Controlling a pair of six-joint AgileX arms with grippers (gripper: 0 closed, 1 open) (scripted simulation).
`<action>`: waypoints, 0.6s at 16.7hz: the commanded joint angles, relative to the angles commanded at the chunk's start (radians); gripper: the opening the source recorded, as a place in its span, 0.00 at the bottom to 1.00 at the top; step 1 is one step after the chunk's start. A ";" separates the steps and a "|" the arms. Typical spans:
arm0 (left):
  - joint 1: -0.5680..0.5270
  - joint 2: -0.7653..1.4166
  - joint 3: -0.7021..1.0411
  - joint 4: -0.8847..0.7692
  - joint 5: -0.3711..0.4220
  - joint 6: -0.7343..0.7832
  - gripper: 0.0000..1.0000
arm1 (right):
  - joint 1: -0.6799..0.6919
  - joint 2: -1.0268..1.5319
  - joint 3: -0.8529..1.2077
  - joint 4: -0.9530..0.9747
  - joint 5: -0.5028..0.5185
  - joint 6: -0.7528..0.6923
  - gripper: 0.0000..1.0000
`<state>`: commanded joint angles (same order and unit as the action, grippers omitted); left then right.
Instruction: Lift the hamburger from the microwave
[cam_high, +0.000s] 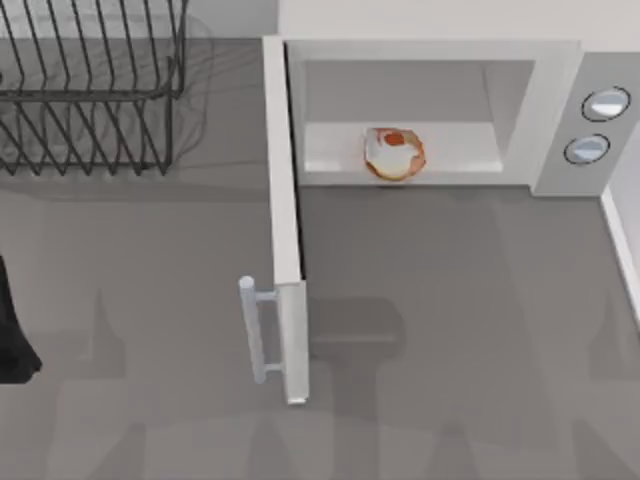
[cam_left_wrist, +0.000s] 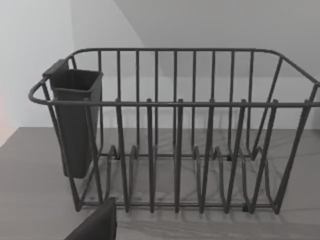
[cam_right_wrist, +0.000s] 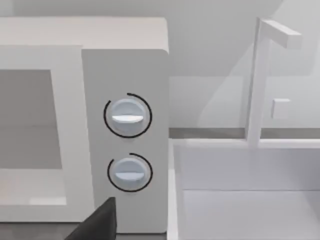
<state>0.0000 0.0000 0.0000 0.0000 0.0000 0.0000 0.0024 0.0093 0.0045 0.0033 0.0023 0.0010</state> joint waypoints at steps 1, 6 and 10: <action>0.000 0.000 0.000 0.000 0.000 0.000 1.00 | 0.005 0.019 0.009 0.007 0.005 0.002 1.00; 0.000 0.000 0.000 0.000 0.000 0.000 1.00 | 0.065 0.257 0.122 0.091 0.064 0.028 1.00; 0.000 0.000 0.000 0.000 0.000 0.000 1.00 | 0.147 0.579 0.276 0.205 0.144 0.062 1.00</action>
<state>0.0000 0.0000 0.0000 0.0000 0.0000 0.0000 0.1492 0.5888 0.2805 0.2079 0.1466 0.0632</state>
